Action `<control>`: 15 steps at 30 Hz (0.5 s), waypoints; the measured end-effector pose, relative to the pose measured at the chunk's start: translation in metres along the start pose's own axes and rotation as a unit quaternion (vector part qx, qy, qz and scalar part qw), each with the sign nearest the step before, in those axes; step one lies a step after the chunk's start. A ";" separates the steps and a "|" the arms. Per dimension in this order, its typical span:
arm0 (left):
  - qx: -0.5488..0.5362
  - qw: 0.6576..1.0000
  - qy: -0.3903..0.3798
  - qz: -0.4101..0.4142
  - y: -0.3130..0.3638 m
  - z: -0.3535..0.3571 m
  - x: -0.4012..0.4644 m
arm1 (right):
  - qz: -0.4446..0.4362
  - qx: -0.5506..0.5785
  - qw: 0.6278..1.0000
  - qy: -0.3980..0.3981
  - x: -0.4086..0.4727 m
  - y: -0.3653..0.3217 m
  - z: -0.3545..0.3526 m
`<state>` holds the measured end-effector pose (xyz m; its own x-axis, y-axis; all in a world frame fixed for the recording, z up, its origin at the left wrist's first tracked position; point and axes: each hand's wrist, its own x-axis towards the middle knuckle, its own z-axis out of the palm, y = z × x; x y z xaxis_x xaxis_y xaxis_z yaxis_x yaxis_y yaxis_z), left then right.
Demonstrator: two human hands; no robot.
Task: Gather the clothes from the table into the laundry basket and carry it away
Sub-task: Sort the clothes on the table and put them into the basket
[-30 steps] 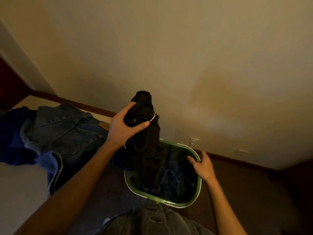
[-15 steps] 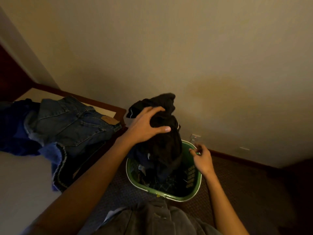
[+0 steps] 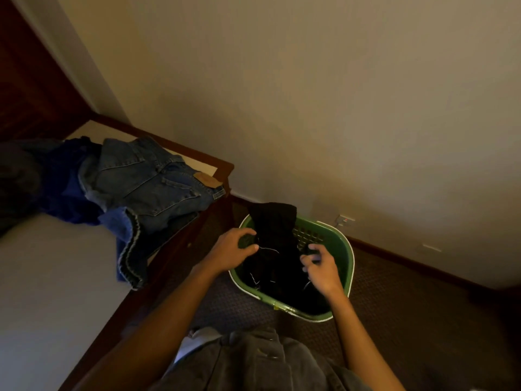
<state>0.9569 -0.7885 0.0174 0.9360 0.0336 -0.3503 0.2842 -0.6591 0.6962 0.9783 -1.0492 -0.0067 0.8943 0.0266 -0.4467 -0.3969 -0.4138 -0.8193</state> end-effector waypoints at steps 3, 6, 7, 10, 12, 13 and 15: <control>-0.006 0.999 0.038 -0.037 -0.019 -0.021 -0.009 | 0.004 -0.015 0.999 -0.035 0.000 0.001 0.014; 0.033 0.989 0.115 -0.089 -0.048 -0.046 -0.020 | 0.013 -0.034 0.998 -0.057 0.001 0.007 0.025; 0.052 0.980 0.156 -0.115 -0.057 -0.055 -0.024 | 0.018 -0.039 0.997 -0.062 0.001 0.008 0.027; 0.092 0.944 0.268 -0.167 -0.078 -0.082 -0.036 | 0.027 -0.054 0.995 -0.078 0.006 0.011 0.035; 0.131 0.931 0.293 -0.176 -0.084 -0.095 -0.037 | 0.030 -0.069 0.993 -0.093 0.013 0.011 0.041; 0.145 0.924 0.307 -0.178 -0.083 -0.099 -0.036 | 0.033 -0.078 0.991 -0.101 0.018 0.011 0.045; 0.160 0.901 0.362 -0.177 -0.078 -0.109 -0.029 | 0.035 -0.089 0.989 -0.117 0.026 0.008 0.051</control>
<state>0.9300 -0.6566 0.0414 0.7205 0.6902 0.0666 0.6265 -0.6892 0.3641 0.9877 -1.0052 -0.0428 0.7850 0.1929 -0.5887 -0.3959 -0.5746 -0.7163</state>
